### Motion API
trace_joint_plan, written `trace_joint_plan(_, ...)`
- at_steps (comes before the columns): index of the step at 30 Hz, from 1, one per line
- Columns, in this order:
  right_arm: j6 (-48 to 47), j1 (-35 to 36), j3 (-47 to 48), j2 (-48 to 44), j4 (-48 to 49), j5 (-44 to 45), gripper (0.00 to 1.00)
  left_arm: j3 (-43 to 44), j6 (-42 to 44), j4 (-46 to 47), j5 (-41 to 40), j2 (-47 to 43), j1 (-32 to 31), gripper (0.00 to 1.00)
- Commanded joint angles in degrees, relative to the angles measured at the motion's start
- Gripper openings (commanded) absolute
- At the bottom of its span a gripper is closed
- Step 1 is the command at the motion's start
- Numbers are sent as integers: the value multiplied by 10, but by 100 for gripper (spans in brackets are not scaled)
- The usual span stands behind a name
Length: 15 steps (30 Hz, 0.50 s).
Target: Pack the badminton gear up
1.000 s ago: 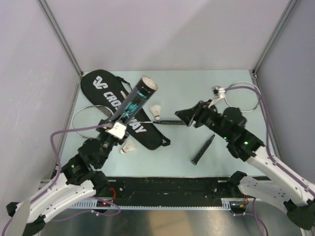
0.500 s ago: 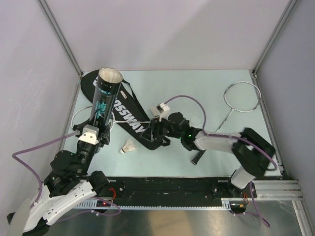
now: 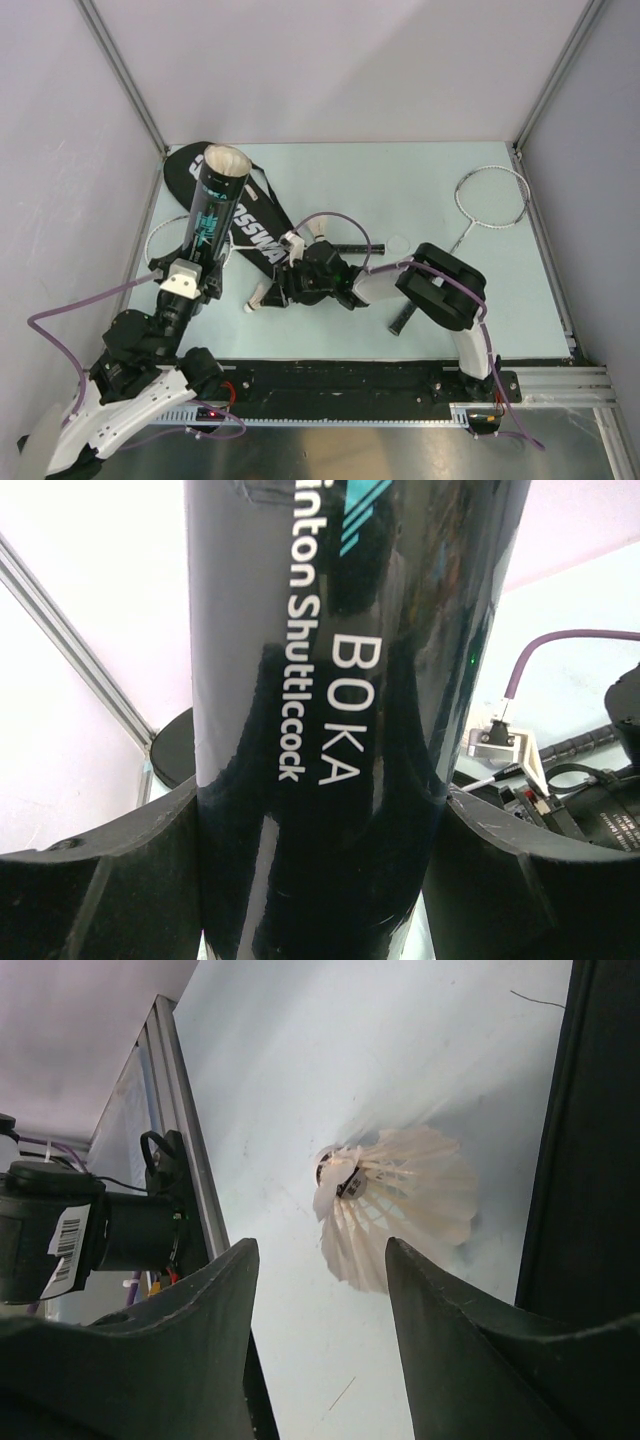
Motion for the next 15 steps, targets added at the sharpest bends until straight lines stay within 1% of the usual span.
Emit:
trace_joint_plan(1,-4,2,33,32,45,-31,57,3,-10,26,2,-5,2,46)
trace_joint_plan(3,0,3,36,40,52,-39,53,2,-10,26,3,-2,2,46)
trace_joint_plan(5,-1,5,38,41,55,-46,43,3,-10,25,3,2,2,46)
trace_joint_plan(7,-4,5,37,31,48,-49,29,3,-8,24,4,7,1,46)
trace_joint_plan(8,-6,5,36,20,41,-49,20,2,-6,24,3,10,2,46)
trace_joint_plan(10,0,3,27,-9,40,-47,7,0,0,24,3,15,2,46)
trace_joint_plan(12,10,0,11,-49,51,-59,2,-2,6,23,3,20,2,46)
trace_joint_plan(15,9,-8,-9,-113,38,-66,0,-7,17,20,11,22,2,46)
